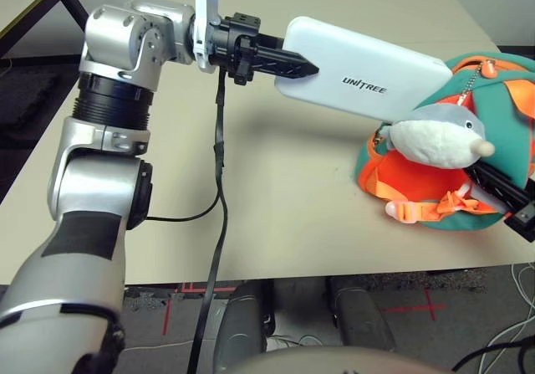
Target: Put the pencil case into the backpack and zip it.
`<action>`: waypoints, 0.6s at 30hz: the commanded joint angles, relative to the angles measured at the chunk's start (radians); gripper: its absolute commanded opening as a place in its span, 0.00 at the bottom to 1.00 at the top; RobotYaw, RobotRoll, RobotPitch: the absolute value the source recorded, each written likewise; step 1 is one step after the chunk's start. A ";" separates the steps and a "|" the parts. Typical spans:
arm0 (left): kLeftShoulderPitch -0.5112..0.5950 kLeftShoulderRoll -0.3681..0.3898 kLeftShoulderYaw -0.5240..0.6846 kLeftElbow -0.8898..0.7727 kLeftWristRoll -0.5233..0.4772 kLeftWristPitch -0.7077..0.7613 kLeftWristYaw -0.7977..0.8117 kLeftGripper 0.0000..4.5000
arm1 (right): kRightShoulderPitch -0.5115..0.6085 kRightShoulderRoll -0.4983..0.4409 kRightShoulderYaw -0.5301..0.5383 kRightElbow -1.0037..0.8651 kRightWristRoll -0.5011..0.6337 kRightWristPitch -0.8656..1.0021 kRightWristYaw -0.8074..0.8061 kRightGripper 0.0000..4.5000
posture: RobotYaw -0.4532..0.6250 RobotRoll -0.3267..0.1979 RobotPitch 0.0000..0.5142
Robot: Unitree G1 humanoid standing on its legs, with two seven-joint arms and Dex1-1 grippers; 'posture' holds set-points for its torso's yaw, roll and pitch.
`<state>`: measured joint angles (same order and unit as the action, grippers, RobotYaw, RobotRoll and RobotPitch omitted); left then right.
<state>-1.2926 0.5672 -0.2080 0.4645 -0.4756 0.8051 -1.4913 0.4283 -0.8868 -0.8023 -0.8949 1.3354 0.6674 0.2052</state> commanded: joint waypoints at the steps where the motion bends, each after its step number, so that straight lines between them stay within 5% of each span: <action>1: -0.009 -0.020 -0.026 0.006 0.032 -0.056 -0.041 0.30 | 0.011 0.004 0.008 -0.018 -0.005 -0.004 -0.003 0.04 | 0.15 0.62 0.35; 18: -0.022 -0.271 -0.073 0.133 0.161 -0.257 -0.022 0.30 | -0.082 0.002 0.103 -0.015 -0.020 -0.018 -0.050 0.04 | 0.14 0.62 0.34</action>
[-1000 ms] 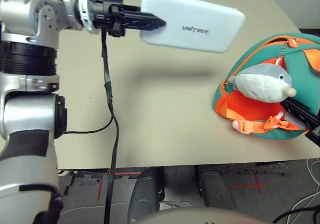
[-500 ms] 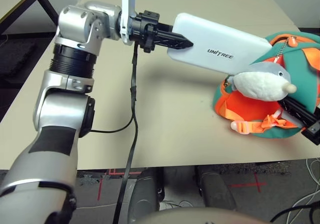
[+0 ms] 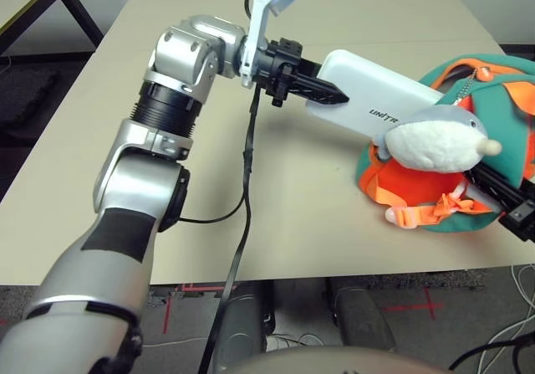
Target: Put the pencil case into the backpack and zip it.
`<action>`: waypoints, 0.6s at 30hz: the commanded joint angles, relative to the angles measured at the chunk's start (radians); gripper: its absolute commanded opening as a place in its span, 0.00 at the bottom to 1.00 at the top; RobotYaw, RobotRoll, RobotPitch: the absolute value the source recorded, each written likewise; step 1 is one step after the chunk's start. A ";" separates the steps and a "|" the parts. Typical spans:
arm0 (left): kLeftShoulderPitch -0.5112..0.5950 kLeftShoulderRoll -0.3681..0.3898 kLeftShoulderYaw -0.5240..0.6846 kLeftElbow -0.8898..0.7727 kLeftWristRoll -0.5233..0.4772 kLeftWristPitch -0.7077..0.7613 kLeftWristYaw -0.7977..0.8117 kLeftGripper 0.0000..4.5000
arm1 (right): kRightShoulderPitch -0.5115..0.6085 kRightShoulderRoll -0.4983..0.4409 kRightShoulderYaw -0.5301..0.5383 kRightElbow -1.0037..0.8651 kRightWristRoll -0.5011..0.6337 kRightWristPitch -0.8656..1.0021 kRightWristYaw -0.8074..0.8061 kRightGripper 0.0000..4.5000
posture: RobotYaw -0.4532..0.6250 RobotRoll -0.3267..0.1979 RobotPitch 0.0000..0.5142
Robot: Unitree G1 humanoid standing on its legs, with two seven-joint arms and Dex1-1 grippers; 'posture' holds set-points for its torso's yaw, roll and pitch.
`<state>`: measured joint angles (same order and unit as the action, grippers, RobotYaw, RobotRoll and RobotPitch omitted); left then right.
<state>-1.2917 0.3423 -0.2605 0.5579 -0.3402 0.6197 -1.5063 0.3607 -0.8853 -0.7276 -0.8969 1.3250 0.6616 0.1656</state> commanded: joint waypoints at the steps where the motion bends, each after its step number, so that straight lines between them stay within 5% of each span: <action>1: -0.030 -0.068 -0.012 0.070 0.033 -0.089 0.008 0.30 | -0.021 0.003 0.040 -0.013 -0.013 -0.013 -0.015 0.04 | 0.14 0.62 0.33; 9: -0.051 -0.179 0.007 0.213 0.093 -0.211 0.065 0.30 | -0.057 0.015 0.099 -0.014 -0.047 -0.026 -0.028 0.04 | 0.13 0.62 0.32; 18: 0.016 -0.210 -0.025 0.152 0.127 -0.205 0.051 0.30 | -0.085 0.034 0.152 -0.013 -0.075 -0.034 -0.036 0.04 | 0.13 0.62 0.33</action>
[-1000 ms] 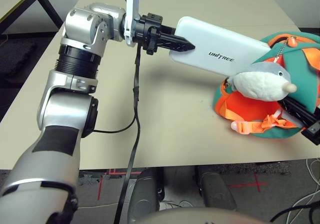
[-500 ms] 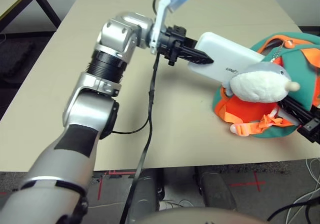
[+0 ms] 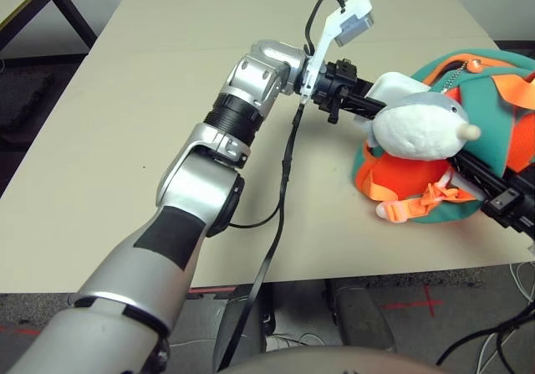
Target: Put the pencil case into the backpack and zip it.
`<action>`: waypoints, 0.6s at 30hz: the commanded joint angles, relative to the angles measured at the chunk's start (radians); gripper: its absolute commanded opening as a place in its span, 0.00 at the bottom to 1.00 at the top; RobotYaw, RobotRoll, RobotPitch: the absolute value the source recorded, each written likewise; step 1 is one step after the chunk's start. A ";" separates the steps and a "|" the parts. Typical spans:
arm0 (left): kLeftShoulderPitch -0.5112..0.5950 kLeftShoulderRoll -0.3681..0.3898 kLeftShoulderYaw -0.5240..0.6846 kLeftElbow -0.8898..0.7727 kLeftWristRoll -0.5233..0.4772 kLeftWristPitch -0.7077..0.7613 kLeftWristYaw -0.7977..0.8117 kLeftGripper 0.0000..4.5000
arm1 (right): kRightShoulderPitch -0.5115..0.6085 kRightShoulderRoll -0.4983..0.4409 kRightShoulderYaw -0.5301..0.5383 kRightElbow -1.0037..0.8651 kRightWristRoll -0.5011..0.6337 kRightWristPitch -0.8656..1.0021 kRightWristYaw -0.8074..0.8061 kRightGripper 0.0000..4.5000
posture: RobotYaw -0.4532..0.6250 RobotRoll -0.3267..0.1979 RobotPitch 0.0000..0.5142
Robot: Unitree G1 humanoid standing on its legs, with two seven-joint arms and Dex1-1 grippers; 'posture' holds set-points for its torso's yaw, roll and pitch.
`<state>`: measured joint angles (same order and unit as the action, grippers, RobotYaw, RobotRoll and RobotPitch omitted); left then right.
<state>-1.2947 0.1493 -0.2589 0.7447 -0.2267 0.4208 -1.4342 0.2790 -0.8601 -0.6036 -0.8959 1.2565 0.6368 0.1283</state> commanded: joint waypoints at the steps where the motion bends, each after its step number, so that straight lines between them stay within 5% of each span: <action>1: 0.024 -0.022 -0.027 -0.040 0.014 -0.003 -0.017 0.30 | -0.007 0.011 0.033 -0.014 -0.009 -0.009 0.001 0.04 | 0.13 0.62 0.33; 14: 0.056 -0.036 -0.031 -0.067 0.042 0.010 0.008 0.30 | -0.057 0.014 0.063 0.010 -0.026 -0.004 0.008 0.04 | 0.14 0.62 0.32; 18: 0.030 -0.011 0.010 -0.089 0.016 0.036 0.022 0.58 | -0.064 0.015 0.068 0.017 -0.034 -0.004 0.013 0.04 | 0.15 0.62 0.31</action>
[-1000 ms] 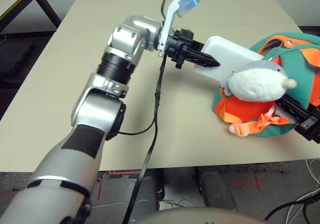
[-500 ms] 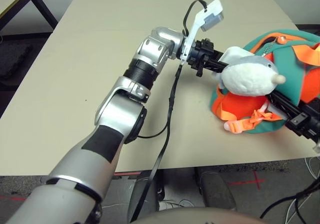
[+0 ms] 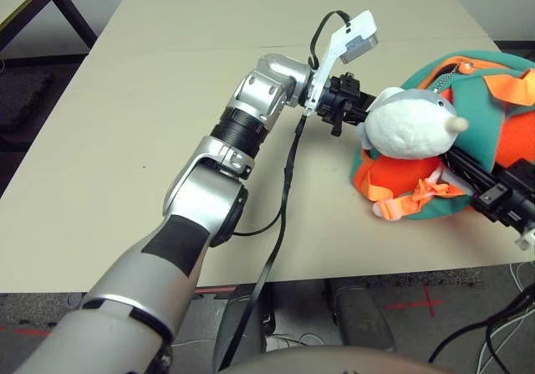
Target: Put the pencil case into the backpack and zip it.
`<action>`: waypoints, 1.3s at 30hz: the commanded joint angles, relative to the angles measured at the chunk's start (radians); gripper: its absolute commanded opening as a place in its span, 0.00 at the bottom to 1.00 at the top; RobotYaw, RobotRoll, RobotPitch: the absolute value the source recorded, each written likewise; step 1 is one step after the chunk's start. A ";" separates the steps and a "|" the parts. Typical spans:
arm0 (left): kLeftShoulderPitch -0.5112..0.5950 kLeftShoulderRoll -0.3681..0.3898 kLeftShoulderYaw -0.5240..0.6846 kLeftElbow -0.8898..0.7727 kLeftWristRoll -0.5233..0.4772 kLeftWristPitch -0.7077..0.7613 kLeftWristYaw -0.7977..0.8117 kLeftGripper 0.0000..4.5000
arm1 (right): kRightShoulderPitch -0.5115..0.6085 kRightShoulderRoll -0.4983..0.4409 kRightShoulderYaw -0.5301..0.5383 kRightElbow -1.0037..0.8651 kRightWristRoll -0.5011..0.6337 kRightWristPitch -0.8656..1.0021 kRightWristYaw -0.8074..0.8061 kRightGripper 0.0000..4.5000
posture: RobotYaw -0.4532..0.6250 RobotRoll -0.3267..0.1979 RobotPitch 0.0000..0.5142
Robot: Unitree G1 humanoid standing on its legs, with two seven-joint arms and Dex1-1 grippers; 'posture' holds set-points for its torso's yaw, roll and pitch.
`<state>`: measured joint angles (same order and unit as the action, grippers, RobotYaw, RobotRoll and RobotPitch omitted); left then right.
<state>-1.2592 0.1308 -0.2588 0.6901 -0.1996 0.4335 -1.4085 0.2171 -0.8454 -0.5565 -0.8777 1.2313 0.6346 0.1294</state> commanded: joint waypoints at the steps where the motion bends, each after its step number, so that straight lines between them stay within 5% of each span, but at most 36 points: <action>1: -0.012 0.024 0.021 -0.051 -0.022 0.042 -0.009 0.65 | -0.005 0.000 0.022 0.001 -0.011 -0.002 0.014 0.04 | 0.15 0.62 0.31; 6: -0.045 0.141 0.076 -0.154 -0.094 0.197 -0.048 1.00 | -0.017 0.002 0.031 0.011 -0.023 -0.002 0.027 0.04 | 0.17 0.62 0.31; 8: -0.047 0.178 0.081 -0.181 -0.110 0.235 -0.059 1.00 | -0.019 0.004 0.035 0.015 -0.028 -0.002 0.031 0.04 | 0.17 0.62 0.30; 13: -0.035 0.249 0.066 -0.208 -0.105 0.236 -0.069 0.72 | -0.028 0.003 0.040 0.023 -0.036 0.001 0.044 0.04 | 0.18 0.62 0.30; 22: -0.022 0.169 0.027 -0.103 -0.052 0.093 -0.011 0.03 | -0.049 0.000 0.047 0.040 -0.047 0.006 0.059 0.04 | 0.17 0.62 0.29; 39: -0.098 0.084 0.040 0.093 -0.002 -0.033 -0.031 0.00 | -0.032 0.008 0.035 0.019 -0.041 0.006 0.044 0.04 | 0.15 0.62 0.28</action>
<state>-1.3350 0.2161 -0.2339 0.7737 -0.2006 0.4029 -1.4333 0.1769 -0.8401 -0.5252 -0.8371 1.1810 0.6352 0.1737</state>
